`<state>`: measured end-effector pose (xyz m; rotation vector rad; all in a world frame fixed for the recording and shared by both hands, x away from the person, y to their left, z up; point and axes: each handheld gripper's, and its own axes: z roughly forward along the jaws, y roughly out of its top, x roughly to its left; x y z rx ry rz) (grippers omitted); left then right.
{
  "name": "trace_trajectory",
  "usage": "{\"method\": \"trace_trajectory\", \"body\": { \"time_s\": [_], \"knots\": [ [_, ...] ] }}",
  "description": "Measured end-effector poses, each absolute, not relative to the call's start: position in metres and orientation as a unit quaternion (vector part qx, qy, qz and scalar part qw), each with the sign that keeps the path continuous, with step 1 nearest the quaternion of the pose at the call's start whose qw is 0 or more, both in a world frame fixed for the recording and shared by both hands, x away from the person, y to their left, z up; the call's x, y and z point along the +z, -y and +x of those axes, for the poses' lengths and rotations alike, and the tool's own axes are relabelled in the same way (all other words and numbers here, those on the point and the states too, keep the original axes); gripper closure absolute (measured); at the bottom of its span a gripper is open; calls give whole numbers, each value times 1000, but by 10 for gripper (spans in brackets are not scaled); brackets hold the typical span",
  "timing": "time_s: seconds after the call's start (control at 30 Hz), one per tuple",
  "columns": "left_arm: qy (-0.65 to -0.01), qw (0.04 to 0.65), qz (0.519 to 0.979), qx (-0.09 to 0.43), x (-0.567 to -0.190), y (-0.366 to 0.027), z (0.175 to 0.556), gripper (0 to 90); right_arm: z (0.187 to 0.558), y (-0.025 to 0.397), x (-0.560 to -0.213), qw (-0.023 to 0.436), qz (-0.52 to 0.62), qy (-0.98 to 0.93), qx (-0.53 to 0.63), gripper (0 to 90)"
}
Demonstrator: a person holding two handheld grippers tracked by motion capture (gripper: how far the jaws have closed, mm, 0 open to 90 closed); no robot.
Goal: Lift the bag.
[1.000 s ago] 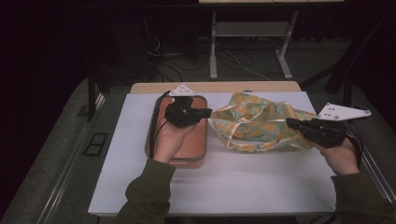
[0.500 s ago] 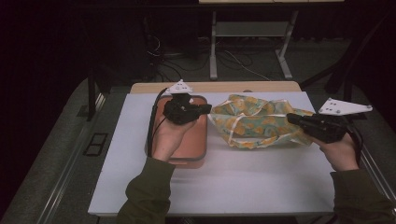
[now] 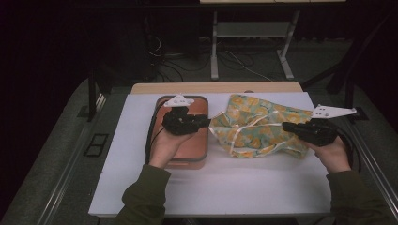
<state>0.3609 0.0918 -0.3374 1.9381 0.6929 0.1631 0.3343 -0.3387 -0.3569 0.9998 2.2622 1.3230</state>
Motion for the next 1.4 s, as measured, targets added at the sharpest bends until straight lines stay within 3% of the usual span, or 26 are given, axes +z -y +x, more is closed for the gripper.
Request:
{"method": "trace_trajectory", "body": {
  "time_s": [0.13, 0.43, 0.77, 1.27, 1.4],
  "knots": [
    [-281, 517, 805, 71, -341, -105, 352, 555, 331, 341, -364, 150, 353, -799, 463, 830],
    [-275, 521, 803, 91, -350, -133, 328, 375, 312, 342, -359, 115, 342, -793, 491, 462],
    [-271, 528, 798, 108, -361, -155, 308, 190, 294, 335, -370, 124, 337, -787, 502, 199],
    [-262, 527, 799, 124, -377, -165, 288, 10, 273, 332, -403, 141, 346, -771, 516, 123],
    [-258, 521, 804, 126, -383, -164, 284, 0, 269, 333, -407, 138, 344, -769, 521, 121]
  ]
}}
